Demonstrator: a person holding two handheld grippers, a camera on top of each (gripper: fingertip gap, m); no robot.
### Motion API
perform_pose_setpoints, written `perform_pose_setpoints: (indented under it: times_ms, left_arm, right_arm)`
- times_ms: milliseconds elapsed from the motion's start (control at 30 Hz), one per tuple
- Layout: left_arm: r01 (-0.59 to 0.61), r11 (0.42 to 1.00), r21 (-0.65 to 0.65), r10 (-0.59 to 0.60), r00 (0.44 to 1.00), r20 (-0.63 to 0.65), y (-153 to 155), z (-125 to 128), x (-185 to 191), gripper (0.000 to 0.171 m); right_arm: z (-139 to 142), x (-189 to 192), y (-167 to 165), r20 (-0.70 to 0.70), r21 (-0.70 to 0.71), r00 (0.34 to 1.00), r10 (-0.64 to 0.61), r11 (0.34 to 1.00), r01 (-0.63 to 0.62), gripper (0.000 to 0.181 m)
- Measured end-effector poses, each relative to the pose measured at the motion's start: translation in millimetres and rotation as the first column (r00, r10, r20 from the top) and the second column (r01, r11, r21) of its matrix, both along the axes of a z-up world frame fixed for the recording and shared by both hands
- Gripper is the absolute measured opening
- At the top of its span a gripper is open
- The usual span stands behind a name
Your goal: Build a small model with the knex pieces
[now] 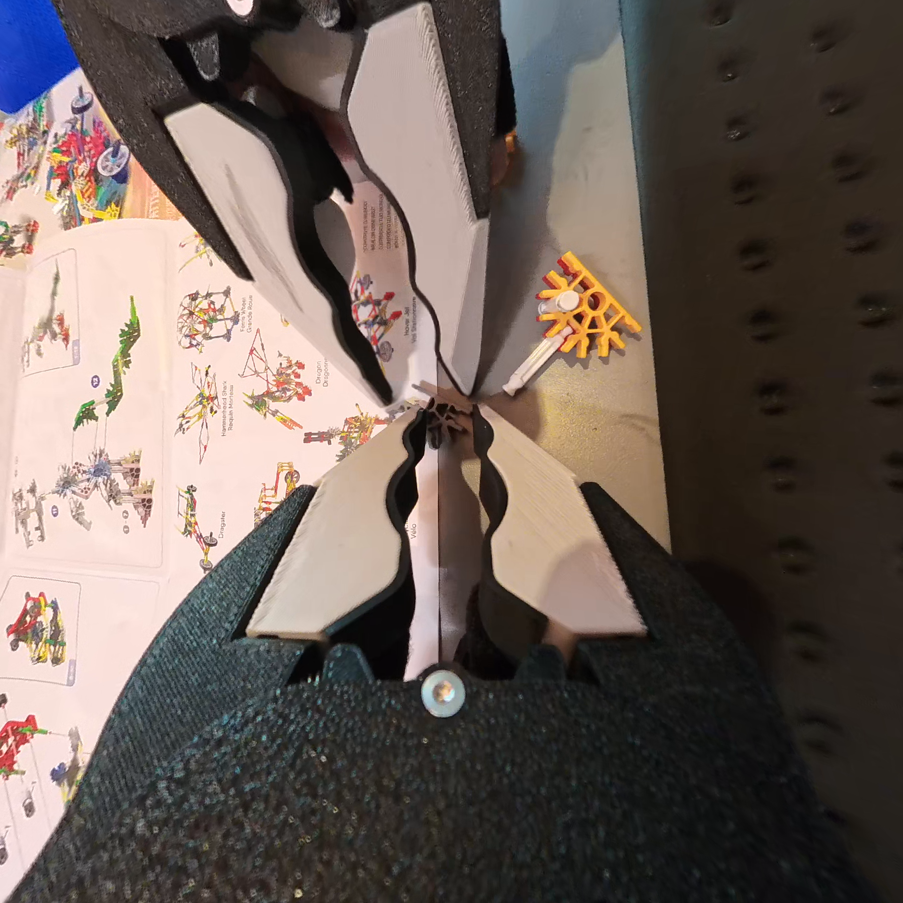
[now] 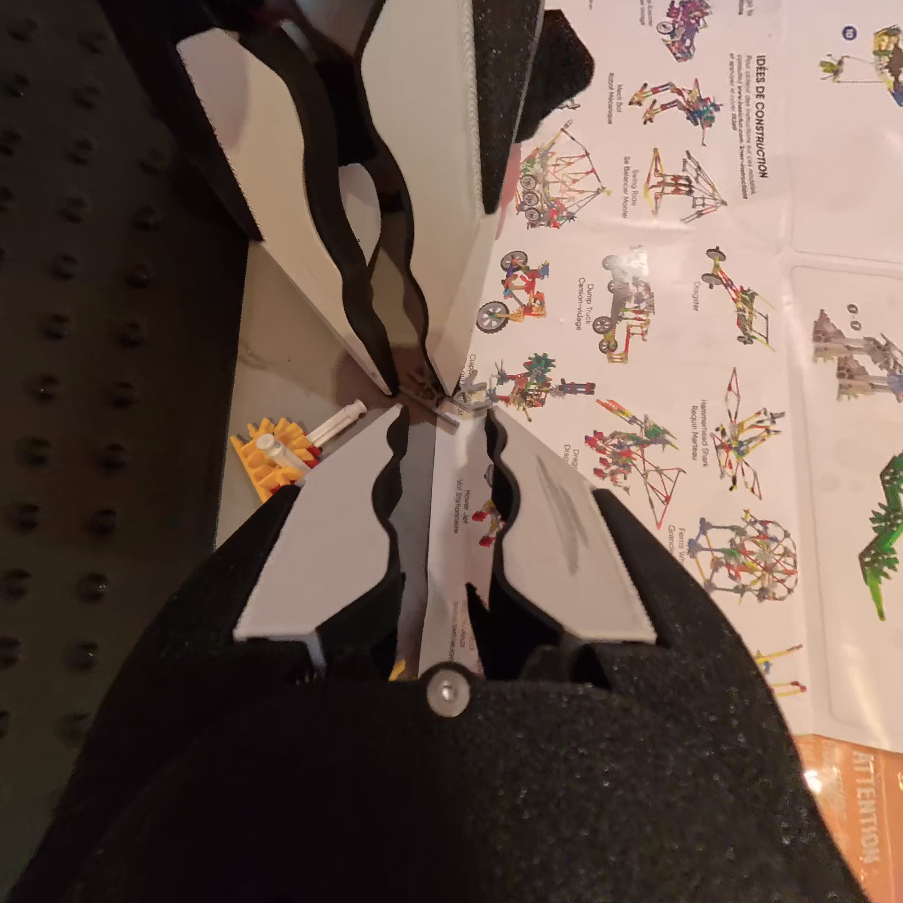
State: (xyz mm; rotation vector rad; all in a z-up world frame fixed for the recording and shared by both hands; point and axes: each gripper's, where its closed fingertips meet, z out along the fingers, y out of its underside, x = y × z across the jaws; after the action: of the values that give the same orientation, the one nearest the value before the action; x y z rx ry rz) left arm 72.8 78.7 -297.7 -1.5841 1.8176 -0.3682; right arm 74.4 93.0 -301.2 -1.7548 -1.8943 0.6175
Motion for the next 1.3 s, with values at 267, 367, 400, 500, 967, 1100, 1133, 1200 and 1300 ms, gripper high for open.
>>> perform_pose_setpoints:
  times_ms: [267, 367, 400, 500, 967, 1100, 1133, 1200, 1300]
  left_arm:
    - [0.040, 0.998, 0.057, -0.040, 0.999, -0.008, -1.9, 0.4, -0.2, 0.014]
    - [0.047, 0.996, 0.069, -0.047, 0.999, -0.011, -1.5, 0.5, -1.0, 0.013]
    - [0.049, 0.996, 0.075, -0.049, 0.999, -0.013, -1.0, 0.8, -1.3, 0.012]
    - [0.053, 0.995, 0.087, -0.053, 0.999, -0.005, -0.3, 2.9, -1.5, 0.011]
    - [0.031, 0.996, 0.086, -0.035, 0.998, 0.047, 4.7, 13.4, -1.1, 0.001]
    - [0.012, 0.998, 0.064, -0.016, 0.998, 0.069, 6.7, 16.0, -1.2, 0.012]
    - [-0.001, 0.998, 0.068, -0.004, 0.997, 0.071, 8.8, 16.8, -1.4, 0.022]
    - [-0.011, 0.997, 0.075, 0.006, 0.998, 0.067, 10.9, 17.1, -1.7, 0.037]
    - [-0.017, 0.991, 0.130, 0.010, 0.998, 0.059, 14.4, 18.7, -1.7, 0.032]
  right_arm:
    - [0.2, 0.1, 0.3, -0.009, 0.024, 1.000, 0.025, 0.999, -0.024, 0.009]
    - [0.5, 1.1, 0.8, -0.008, 0.025, 1.000, 0.030, 0.999, -0.030, 0.007]
    - [0.4, 1.7, 1.2, -0.005, 0.026, 0.999, 0.032, 0.999, -0.031, 0.007]
    - [2.3, 2.7, 1.9, -0.009, 0.024, 1.000, 0.030, 0.999, -0.030, 0.006]
    - [5.9, 11.2, -3.5, -0.004, -0.026, 0.998, 0.062, 0.998, -0.062, 0.000]
    - [9.6, 10.9, -3.0, -0.019, -0.037, 0.998, 0.056, 0.998, -0.057, 0.001]
    - [10.8, 10.6, -3.5, -0.025, -0.043, 0.998, 0.056, 0.997, -0.057, 0.001]
    - [12.4, 9.8, -4.3, -0.033, -0.053, 0.998, 0.055, 0.997, -0.056, 0.000]
    - [13.7, 9.1, -6.3, -0.041, -0.070, 0.998, 0.056, 0.996, -0.059, 0.000]
